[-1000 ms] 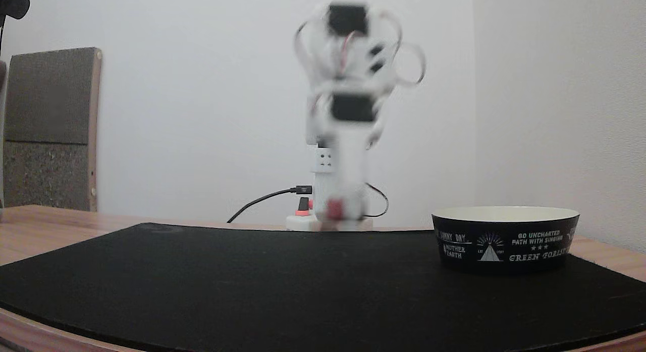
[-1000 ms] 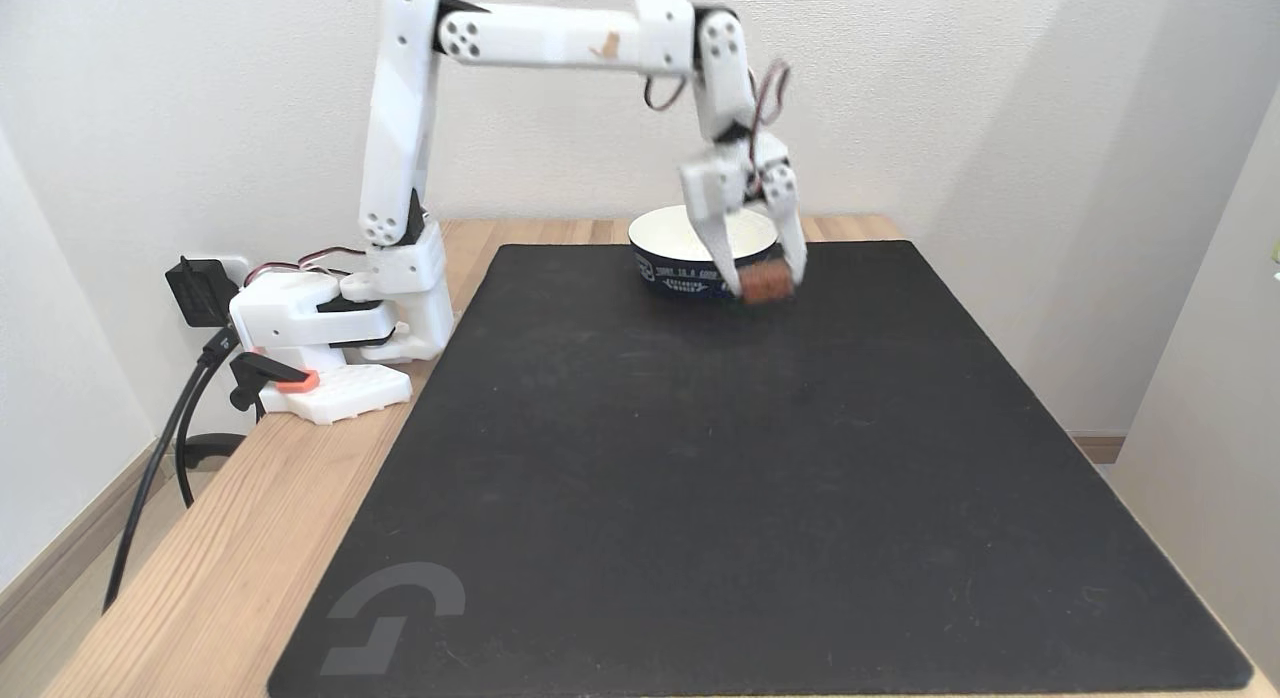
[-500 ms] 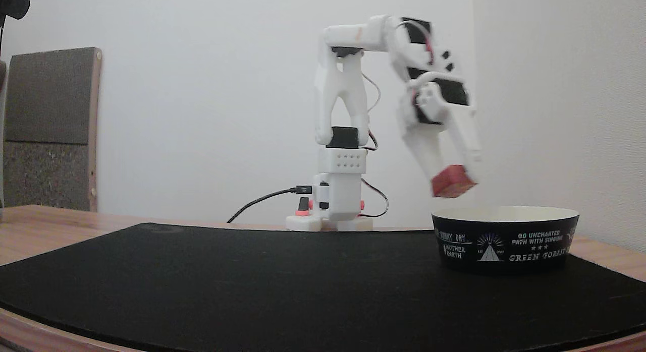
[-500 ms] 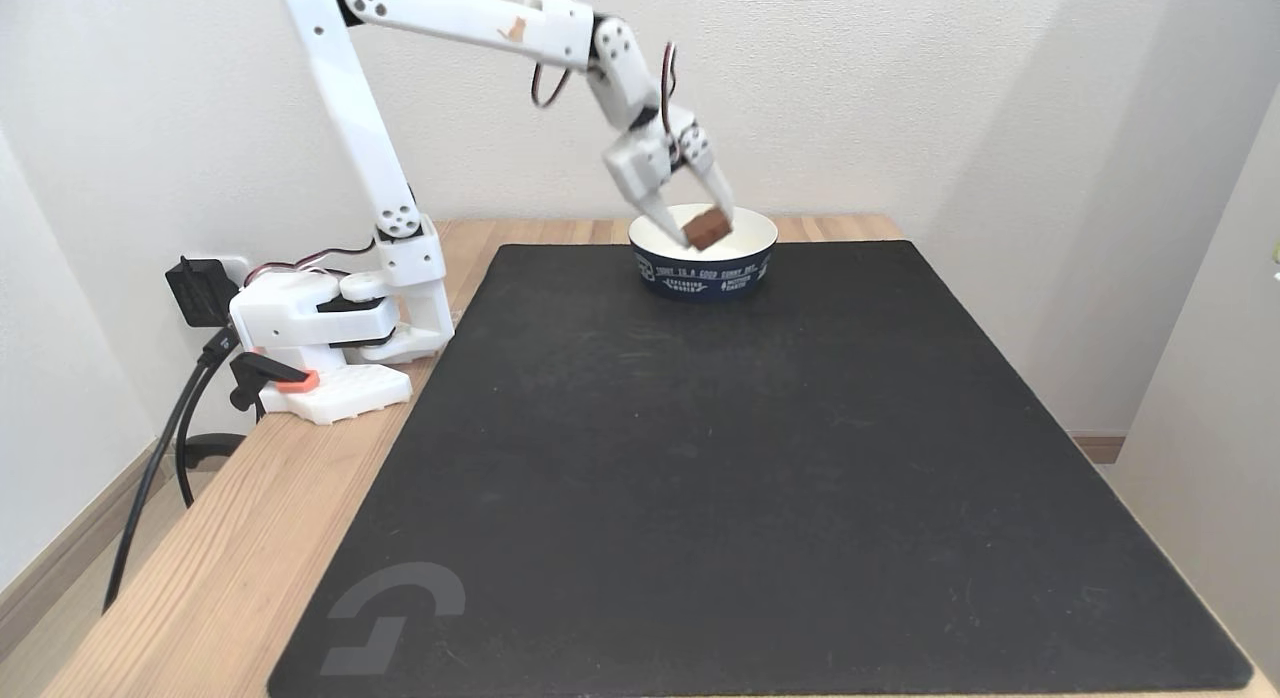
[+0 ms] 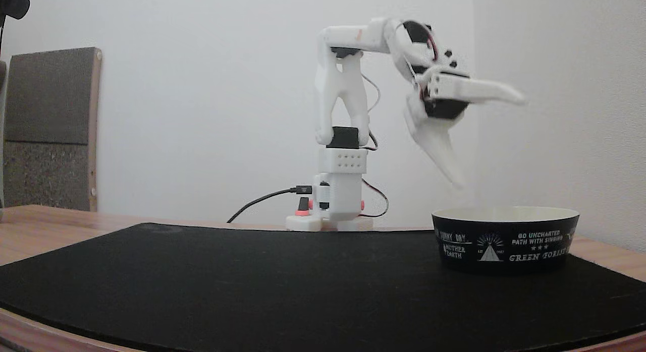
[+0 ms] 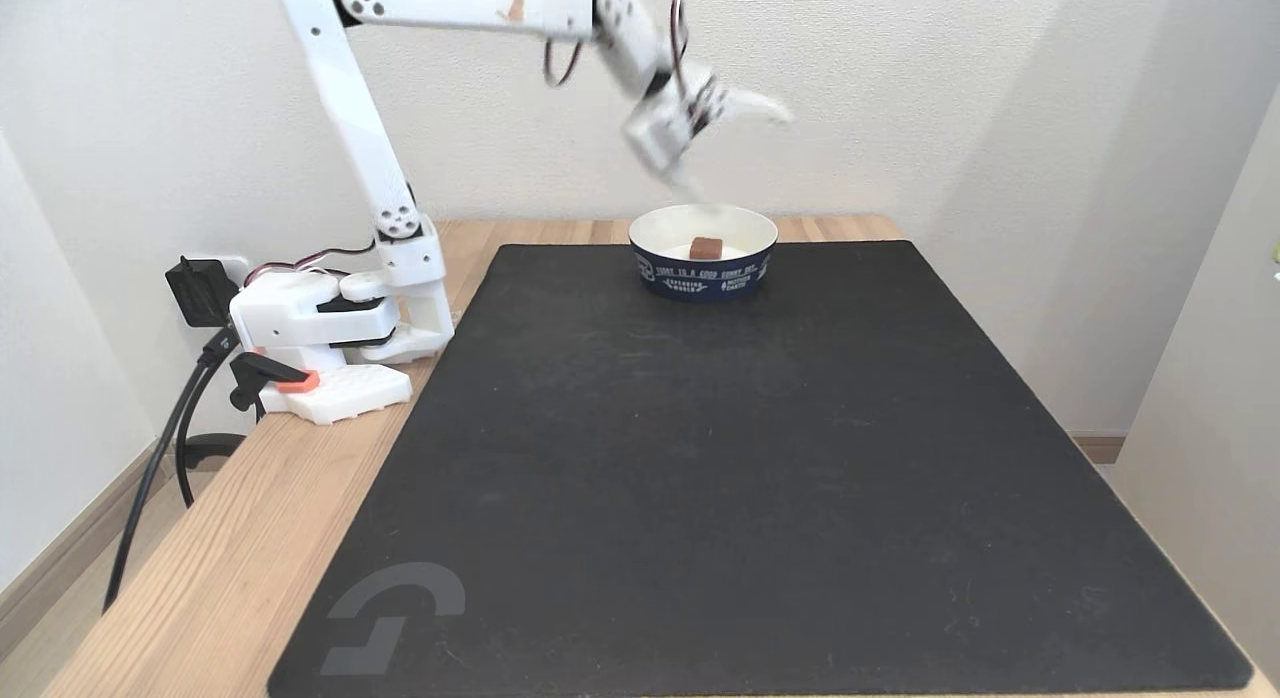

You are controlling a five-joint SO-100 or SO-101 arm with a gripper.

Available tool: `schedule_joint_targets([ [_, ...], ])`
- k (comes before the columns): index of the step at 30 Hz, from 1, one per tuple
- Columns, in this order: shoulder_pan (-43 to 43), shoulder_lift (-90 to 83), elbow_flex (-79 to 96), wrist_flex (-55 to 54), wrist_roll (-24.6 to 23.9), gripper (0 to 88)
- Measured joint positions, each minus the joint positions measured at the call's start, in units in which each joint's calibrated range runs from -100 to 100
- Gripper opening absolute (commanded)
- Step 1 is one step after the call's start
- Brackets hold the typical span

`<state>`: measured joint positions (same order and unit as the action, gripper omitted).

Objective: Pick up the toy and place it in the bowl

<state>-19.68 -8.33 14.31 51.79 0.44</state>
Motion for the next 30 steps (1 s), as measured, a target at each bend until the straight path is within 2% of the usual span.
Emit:
schedule_joint_targets([
  [2,1.8,-1.7,-1.9,1.6,-0.1,6.6],
  [4,6.2,-4.0,-1.1,2.3,0.2,6.9],
  [5,11.7,-6.8,2.6,2.6,-0.2,6.9],
  [7,13.5,-8.3,6.4,2.4,0.1,6.9],
  [9,16.1,-14.2,14.5,-0.2,0.2,6.9],
  [10,17.8,-20.3,25.9,-4.1,-0.1,6.9],
  [13,17.6,-27.7,42.3,-9.6,0.2,6.9],
  [14,18.2,-35.8,52.3,-11.9,-0.1,6.9],
  [19,17.6,-57.9,73.1,-13.1,0.1,6.9],
  [23,17.6,-69.4,80.9,-10.8,-0.1,6.9],
  [24,18.1,-77.1,82.9,-7.9,-0.1,6.9],
  [30,17.1,-89.6,84.1,1.2,-0.1,7.1],
])
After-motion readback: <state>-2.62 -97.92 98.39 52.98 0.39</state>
